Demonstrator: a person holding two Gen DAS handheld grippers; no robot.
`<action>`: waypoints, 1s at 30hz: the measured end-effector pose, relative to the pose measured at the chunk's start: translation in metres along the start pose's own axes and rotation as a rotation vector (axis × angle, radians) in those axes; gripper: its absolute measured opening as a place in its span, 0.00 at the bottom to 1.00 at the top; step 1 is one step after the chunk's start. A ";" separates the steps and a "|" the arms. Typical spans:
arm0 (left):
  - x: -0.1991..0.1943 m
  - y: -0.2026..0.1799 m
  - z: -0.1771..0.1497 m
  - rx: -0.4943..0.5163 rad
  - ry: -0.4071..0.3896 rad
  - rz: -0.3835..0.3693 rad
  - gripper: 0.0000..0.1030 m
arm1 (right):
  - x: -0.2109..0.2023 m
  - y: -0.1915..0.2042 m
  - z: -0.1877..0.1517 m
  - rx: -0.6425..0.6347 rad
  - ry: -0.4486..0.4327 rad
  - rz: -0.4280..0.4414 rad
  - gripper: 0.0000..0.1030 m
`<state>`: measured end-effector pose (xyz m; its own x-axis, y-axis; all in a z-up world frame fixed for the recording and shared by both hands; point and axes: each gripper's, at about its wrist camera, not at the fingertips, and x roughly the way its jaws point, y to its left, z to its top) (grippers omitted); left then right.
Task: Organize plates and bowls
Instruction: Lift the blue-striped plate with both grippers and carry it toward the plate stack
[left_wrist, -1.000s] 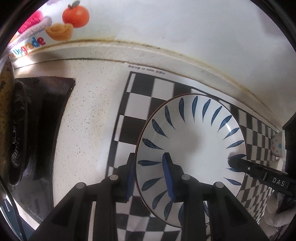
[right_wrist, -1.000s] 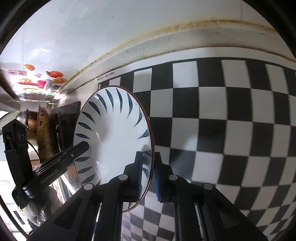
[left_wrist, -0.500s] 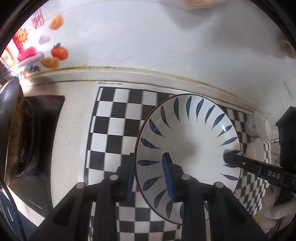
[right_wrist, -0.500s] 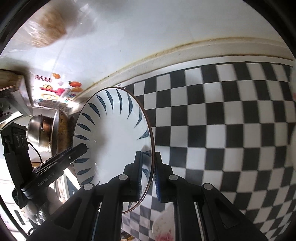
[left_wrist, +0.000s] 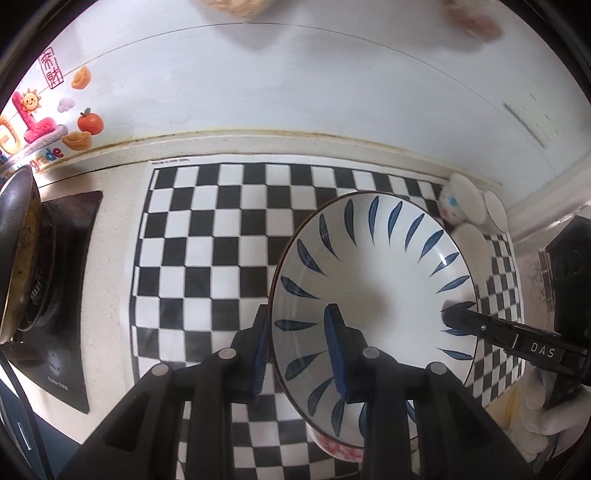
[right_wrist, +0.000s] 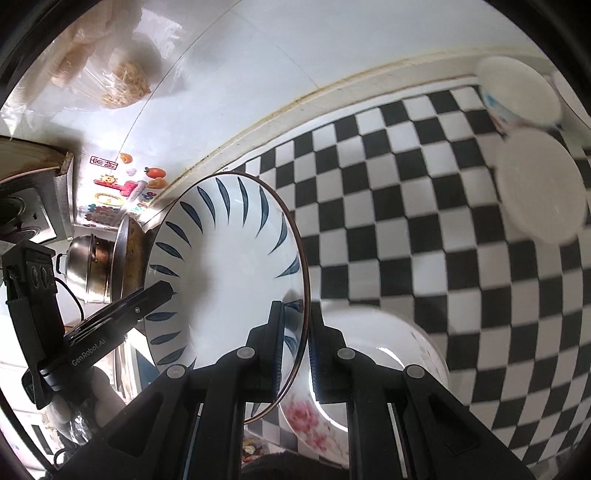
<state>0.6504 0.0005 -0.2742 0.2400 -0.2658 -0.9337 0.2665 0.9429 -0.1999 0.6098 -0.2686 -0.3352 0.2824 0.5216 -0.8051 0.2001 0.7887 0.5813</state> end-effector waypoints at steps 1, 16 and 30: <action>0.000 -0.003 -0.004 0.003 0.001 -0.003 0.25 | -0.005 -0.005 -0.008 0.002 -0.002 0.000 0.13; 0.017 -0.033 -0.062 0.018 0.066 -0.018 0.25 | -0.017 -0.047 -0.080 0.018 0.018 -0.026 0.13; 0.054 -0.032 -0.087 0.010 0.157 -0.005 0.25 | 0.020 -0.077 -0.102 0.055 0.101 -0.042 0.13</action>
<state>0.5732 -0.0265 -0.3442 0.0903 -0.2346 -0.9679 0.2767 0.9395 -0.2019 0.5046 -0.2861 -0.4077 0.1774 0.5208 -0.8350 0.2620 0.7929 0.5502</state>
